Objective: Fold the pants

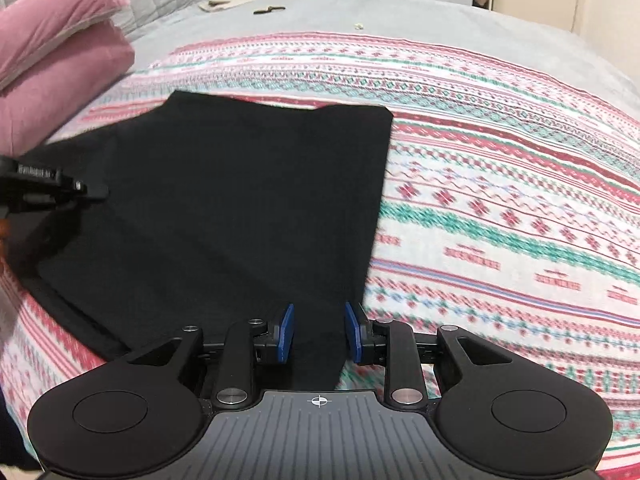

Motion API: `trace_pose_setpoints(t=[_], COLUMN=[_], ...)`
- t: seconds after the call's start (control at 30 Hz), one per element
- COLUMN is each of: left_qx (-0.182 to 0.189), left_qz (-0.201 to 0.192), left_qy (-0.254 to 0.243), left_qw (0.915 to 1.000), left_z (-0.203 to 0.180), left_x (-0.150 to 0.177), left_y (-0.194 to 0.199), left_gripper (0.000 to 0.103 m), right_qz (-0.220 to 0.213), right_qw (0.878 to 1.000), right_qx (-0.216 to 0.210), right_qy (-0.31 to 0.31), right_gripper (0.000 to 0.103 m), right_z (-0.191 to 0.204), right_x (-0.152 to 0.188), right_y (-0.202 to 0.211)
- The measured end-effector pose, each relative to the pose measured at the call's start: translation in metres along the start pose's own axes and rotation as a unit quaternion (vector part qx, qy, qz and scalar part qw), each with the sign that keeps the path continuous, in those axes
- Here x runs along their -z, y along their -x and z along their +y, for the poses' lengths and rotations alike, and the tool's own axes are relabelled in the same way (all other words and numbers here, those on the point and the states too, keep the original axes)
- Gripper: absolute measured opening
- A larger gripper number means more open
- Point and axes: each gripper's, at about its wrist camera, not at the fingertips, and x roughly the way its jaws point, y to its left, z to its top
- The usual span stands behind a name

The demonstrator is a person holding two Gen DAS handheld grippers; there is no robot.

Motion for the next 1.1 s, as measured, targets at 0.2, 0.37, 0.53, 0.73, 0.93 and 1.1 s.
trace_pose_setpoints(t=[0.2,0.37,0.53,0.73,0.93,1.1], left_qx=[-0.024,-0.032,-0.031,-0.029,-0.026,-0.022], left_qz=[-0.002,-0.007,-0.014,-0.015,-0.013,-0.015], left_qy=[-0.013,-0.007,-0.01,-0.002,-0.022,-0.045], left_qw=[0.9996,0.9994,0.9994,0.9995,0.9993,0.9986], left_z=[0.001,0.008,0.01,0.014,0.003,-0.004], left_x=[-0.005,-0.004,-0.001,0.002,0.007,0.012], left_y=[0.01,0.017,0.028,0.033,0.03,0.03], left_gripper=[0.046,0.046,0.046,0.063,0.065,0.065], right_qz=[-0.028,-0.044,0.004,-0.007,-0.044,-0.054], right_qw=[1.0,0.997,0.997,0.997,0.996,0.996], right_qx=[0.007,-0.026,-0.011,0.008,-0.007,-0.02], right_qy=[0.011,0.061,0.073,0.076,0.081,0.069], right_gripper=[0.03,0.029,0.03,0.03,0.03,0.03], right_z=[0.002,0.031,0.034,0.035,0.049,0.056], right_x=[0.001,0.004,0.001,-0.005,-0.01,-0.022], right_y=[0.01,0.013,0.0,-0.004,-0.004,-0.014])
